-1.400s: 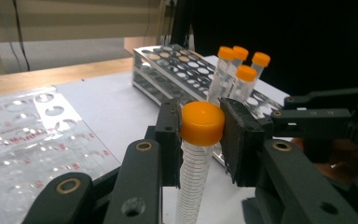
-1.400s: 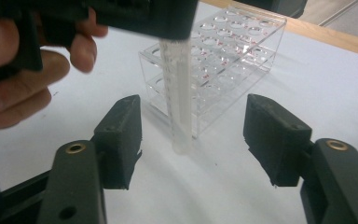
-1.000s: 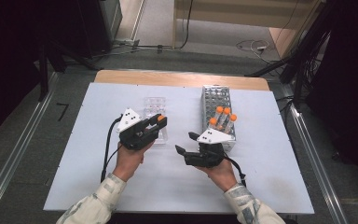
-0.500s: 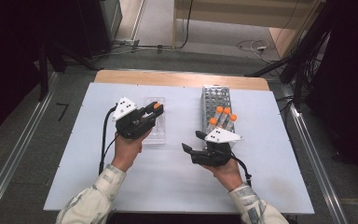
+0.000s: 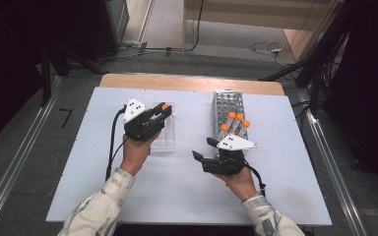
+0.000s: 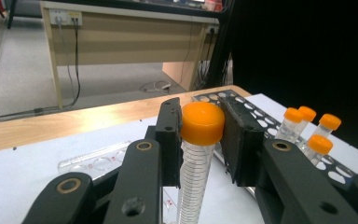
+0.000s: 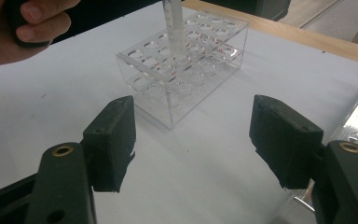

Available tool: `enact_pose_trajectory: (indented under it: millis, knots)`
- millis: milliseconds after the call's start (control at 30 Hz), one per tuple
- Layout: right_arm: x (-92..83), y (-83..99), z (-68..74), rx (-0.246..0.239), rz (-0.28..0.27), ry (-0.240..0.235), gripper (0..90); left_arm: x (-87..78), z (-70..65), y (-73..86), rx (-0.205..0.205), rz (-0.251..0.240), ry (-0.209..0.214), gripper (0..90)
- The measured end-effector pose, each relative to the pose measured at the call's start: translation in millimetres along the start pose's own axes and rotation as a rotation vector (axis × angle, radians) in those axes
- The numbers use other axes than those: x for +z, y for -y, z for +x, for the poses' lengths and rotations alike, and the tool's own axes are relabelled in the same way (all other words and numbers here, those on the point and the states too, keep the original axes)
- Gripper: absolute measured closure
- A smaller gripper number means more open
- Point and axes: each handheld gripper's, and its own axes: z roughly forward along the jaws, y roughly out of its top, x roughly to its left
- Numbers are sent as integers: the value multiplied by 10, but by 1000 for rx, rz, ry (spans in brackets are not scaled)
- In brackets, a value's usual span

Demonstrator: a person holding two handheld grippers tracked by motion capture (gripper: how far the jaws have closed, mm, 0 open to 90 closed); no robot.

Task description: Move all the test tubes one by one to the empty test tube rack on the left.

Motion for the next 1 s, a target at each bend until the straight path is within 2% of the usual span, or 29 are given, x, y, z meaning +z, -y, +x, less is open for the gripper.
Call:
enact_pose_trajectory:
  millis: [333, 600, 767, 1000]
  knots:
    - [-15, -2, -9, 6, -4, 2, 298, 75, -35, 87, 53, 25, -30, 700]
    - [-13, -2, -8, 2, -4, 3, 298, 144, -17, 248, 65, 77, -45, 699]
    - [-12, -1, -7, 3, -2, 2, 299, 164, -11, 310, 62, 94, -50, 699]
    - [-4, 4, -4, -1, 1, 2, 298, 184, -28, 369, 81, 113, -57, 698]
